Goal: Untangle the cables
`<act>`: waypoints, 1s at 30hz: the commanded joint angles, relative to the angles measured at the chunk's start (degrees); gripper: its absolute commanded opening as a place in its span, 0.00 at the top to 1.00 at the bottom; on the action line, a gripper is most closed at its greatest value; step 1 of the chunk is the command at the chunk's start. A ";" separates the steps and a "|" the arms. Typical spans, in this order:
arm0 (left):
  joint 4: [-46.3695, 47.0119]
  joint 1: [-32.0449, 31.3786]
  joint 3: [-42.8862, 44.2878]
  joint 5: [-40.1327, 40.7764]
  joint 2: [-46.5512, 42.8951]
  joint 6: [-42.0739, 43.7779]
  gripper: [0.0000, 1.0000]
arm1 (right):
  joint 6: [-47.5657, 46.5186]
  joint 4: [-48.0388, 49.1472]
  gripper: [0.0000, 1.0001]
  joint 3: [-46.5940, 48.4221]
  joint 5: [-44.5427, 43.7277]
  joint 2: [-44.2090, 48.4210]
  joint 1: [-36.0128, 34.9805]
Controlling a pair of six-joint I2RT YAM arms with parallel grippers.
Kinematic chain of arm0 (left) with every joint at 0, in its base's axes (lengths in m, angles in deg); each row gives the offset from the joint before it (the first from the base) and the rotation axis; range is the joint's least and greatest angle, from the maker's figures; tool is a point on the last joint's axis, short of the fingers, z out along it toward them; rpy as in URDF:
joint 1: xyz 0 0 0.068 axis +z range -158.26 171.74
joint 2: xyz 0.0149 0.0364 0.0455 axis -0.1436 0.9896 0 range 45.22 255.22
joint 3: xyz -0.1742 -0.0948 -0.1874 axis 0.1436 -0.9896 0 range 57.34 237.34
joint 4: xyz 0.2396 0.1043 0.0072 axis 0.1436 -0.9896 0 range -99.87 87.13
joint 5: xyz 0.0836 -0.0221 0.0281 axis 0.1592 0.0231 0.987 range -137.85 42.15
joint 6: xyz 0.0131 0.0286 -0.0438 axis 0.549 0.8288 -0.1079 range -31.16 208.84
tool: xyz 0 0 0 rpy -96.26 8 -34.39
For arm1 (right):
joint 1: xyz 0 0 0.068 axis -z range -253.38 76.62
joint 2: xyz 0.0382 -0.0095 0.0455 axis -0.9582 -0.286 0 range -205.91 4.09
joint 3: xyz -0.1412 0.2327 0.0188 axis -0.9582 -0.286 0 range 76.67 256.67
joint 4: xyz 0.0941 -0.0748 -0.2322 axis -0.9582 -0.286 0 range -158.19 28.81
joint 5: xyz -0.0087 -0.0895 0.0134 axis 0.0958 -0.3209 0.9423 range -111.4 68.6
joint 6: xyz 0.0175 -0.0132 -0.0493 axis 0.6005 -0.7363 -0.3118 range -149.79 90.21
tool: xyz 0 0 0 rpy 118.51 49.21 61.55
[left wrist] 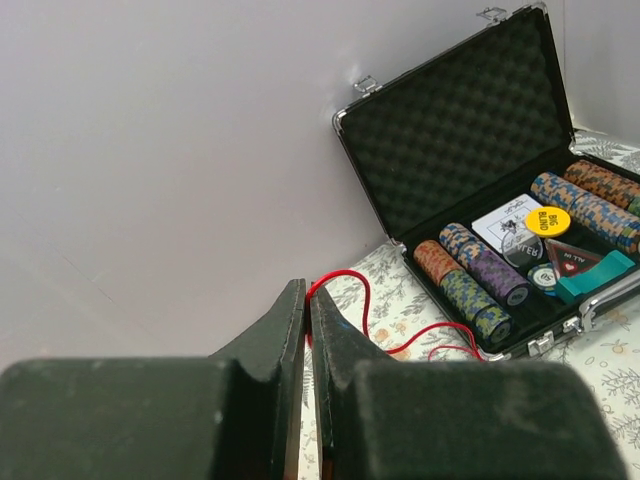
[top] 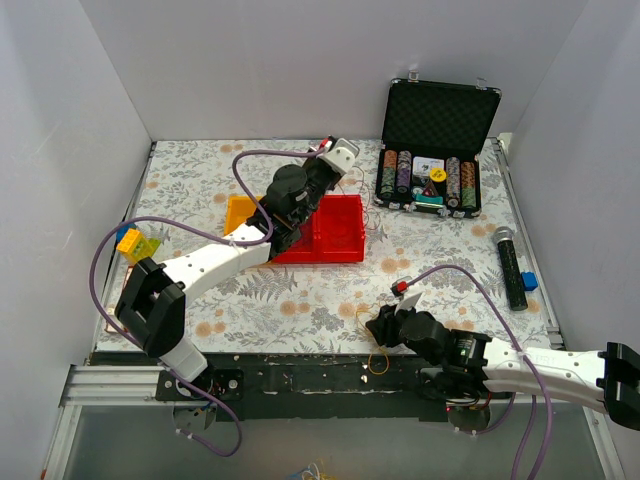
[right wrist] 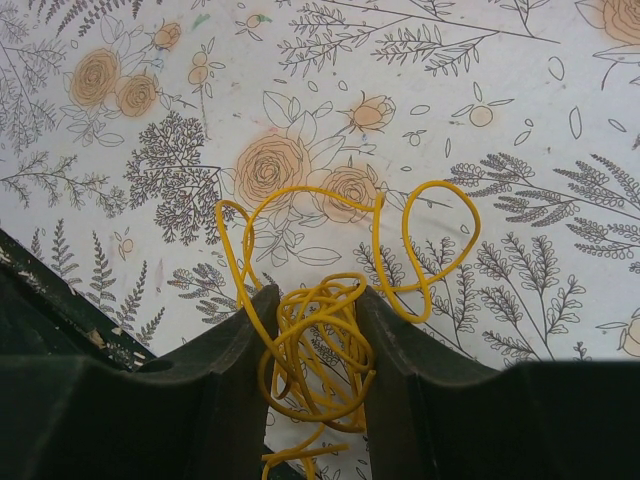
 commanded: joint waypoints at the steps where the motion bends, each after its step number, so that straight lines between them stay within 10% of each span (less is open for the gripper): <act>1: 4.01 0.13 0.71 0.12 -1.84 1.36 1.00 | 0.75 0.93 0.56 1.00 -1.26 0.38 -0.21; 30: 1.46 0.13 11.09 -1.81 -4.38 -4.62 1.00 | 0.66 1.10 0.59 1.70 -1.26 -0.85 -0.21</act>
